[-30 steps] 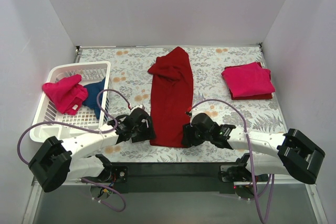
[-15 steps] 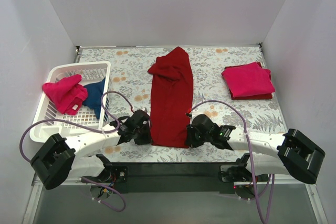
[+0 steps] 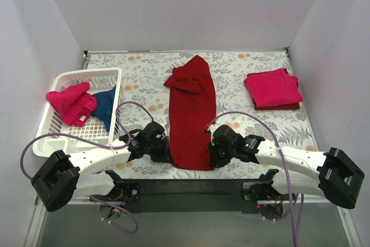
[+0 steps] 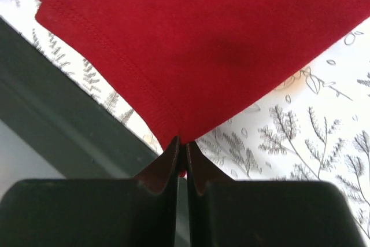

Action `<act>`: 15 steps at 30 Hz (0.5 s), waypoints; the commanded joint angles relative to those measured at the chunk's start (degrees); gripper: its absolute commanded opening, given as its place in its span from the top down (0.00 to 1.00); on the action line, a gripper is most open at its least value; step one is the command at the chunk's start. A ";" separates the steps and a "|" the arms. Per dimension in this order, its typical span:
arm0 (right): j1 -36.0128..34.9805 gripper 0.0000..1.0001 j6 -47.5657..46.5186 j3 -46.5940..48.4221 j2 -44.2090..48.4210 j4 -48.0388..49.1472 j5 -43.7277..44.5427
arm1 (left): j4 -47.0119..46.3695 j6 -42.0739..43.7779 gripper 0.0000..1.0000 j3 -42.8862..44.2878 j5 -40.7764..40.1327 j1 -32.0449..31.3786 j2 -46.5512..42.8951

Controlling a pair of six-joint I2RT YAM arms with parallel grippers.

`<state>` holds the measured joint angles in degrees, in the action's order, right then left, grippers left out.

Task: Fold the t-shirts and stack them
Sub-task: Fold the tshirt

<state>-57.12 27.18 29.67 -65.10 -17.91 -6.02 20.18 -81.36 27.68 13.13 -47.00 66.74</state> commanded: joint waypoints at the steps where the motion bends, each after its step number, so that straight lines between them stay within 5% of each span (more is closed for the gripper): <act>1: -0.36 0.99 -1.78 4.34 4.53 -8.45 -0.93 | -2.07 0.95 1.00 1.06 2.19 -0.28 -4.67; 8: 0.61 0.99 -3.53 9.70 5.34 -8.37 14.10 | -14.63 0.06 1.00 1.85 -11.43 -0.19 -10.14; 15: 9.47 0.99 -12.21 13.66 -0.99 2.40 21.24 | -30.79 7.86 1.00 4.48 -19.53 3.05 1.17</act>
<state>-51.18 20.64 40.53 -64.75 -22.76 10.59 -1.61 -78.30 29.43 -0.14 -45.65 64.34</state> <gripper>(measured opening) 0.021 0.020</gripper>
